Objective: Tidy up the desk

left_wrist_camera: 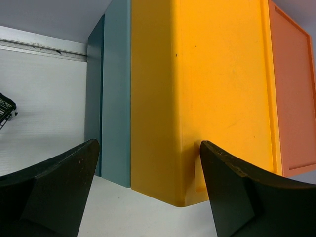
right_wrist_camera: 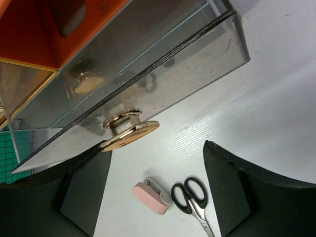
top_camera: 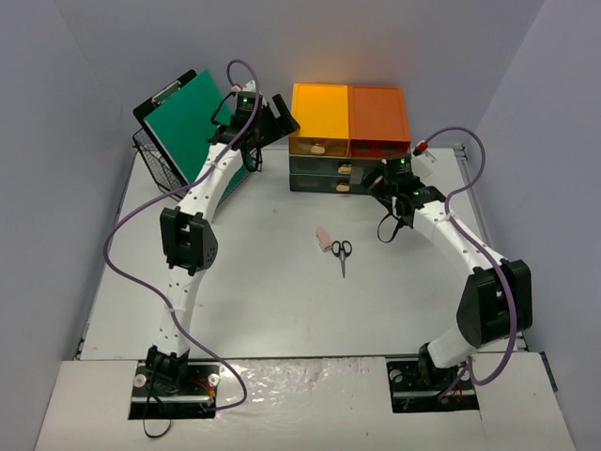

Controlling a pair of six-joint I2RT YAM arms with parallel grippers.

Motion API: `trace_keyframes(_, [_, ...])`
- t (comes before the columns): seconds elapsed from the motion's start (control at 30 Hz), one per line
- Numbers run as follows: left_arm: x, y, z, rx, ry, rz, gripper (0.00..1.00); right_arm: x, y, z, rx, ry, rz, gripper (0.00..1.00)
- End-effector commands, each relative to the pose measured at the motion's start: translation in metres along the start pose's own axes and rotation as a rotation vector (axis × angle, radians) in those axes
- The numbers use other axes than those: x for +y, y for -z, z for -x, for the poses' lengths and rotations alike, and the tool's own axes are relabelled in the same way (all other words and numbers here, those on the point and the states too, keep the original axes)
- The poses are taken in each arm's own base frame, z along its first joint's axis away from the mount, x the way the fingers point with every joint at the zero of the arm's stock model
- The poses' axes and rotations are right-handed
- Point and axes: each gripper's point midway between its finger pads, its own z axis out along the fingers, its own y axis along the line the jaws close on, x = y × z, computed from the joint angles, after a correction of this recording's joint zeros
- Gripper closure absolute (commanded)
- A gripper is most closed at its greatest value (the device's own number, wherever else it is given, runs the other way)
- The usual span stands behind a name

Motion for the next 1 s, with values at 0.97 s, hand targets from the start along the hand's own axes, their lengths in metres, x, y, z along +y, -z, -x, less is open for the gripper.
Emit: trace_keyframes(0.97, [0.019, 0.025, -0.002, 0.034, -0.068, 0.122, 0.21, 0.046, -0.04, 0.058, -0.059, -0.257, 0.234, 0.3])
